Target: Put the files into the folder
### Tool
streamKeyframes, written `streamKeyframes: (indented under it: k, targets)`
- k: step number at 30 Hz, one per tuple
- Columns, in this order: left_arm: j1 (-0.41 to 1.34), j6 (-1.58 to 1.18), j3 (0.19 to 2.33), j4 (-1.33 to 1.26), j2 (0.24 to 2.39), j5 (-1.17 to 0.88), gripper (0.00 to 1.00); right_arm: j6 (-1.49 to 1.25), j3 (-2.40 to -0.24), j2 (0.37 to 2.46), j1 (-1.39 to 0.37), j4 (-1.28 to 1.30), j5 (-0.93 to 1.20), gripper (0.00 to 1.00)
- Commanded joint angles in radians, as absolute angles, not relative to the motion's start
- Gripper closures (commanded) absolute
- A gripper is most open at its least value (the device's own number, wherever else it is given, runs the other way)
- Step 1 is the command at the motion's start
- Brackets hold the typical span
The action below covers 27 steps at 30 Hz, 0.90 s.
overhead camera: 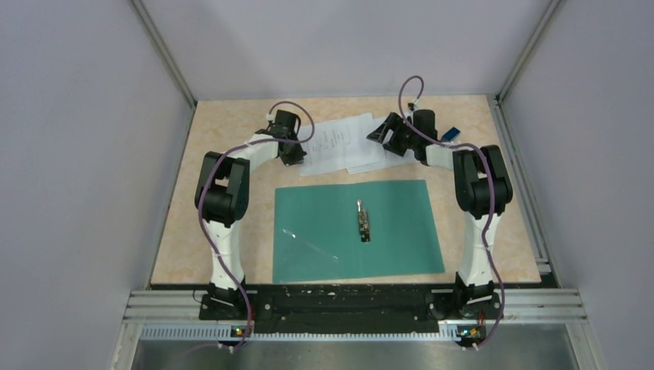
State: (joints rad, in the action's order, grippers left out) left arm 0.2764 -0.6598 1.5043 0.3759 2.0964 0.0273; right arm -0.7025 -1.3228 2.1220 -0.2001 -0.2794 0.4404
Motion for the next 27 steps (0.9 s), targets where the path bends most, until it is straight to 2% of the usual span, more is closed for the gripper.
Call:
streamKeyframes:
  k: [1,6,9,17,21,25,27]
  targets:
    - [0.272,-0.664,1.526,0.392,2.124,0.039,1.00,-0.768,-1.308,2.106,-0.206,-0.387,0.533,0.21]
    - [0.272,-0.661,1.528,0.393,2.123,0.031,1.00,-0.835,-1.301,2.096,-0.207,-0.436,0.591,0.31]
    - [0.272,-0.658,1.528,0.394,2.122,0.026,1.00,-0.868,-1.299,2.091,-0.206,-0.459,0.615,0.43]
    - [0.272,-0.646,1.534,0.391,2.112,0.007,1.00,-0.912,-1.299,2.088,-0.207,-0.467,0.624,0.50]
    - [0.272,-0.631,1.528,0.368,2.083,-0.031,0.96,-0.871,-1.318,2.102,-0.206,-0.404,0.606,0.57]
    - [0.272,-0.615,1.535,0.350,2.053,-0.062,0.94,-0.823,-1.355,2.110,-0.211,-0.341,0.588,0.76]
    - [0.272,-0.606,1.543,0.348,2.040,-0.081,0.92,-0.773,-1.397,2.109,-0.221,-0.274,0.574,0.91]
